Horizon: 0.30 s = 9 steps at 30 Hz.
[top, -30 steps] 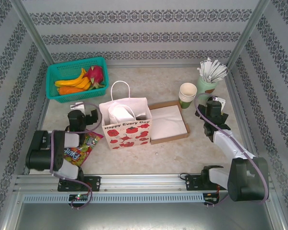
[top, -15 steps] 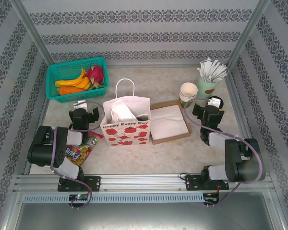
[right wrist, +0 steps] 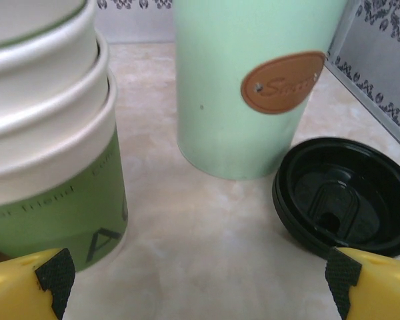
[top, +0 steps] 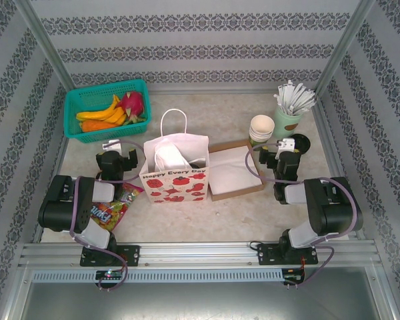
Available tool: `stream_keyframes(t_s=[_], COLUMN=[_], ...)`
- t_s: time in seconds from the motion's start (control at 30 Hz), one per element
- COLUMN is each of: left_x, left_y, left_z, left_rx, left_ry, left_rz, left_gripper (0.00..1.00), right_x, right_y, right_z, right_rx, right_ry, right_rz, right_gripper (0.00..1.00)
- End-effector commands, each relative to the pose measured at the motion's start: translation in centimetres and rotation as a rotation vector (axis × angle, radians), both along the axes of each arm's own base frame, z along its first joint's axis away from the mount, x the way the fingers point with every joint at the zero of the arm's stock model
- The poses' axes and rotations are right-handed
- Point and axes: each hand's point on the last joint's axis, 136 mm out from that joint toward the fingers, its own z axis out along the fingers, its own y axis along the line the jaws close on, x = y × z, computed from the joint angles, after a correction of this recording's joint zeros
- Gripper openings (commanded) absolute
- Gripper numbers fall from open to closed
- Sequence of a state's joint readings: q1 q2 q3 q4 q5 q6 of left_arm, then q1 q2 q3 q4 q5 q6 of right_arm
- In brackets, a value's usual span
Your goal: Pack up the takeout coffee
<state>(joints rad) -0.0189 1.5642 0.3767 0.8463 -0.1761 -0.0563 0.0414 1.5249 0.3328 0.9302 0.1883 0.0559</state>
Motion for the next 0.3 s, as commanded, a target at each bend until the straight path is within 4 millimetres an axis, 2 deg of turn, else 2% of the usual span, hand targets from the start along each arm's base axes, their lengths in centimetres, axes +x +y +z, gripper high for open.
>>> stream_keyframes(t_s=[0.0,0.27], left_x=[0.86,0.88], left_y=[-0.59,-0.60], left_z=[1.35,1.26], left_rx=[0.008,-0.002], left_ry=[-0.044,-0.044], left_rz=[-0.030,-0.038], left_gripper=[1.00,1.00], right_x=[1.12,1.08], right_y=[0.25,0.23], right_z=[1.91,1.88], right_rx=[0.010,0.008], right_ry=[-0.063,-0.056], right_rz=[0.019,0.018], right_gripper=[0.98,0.98])
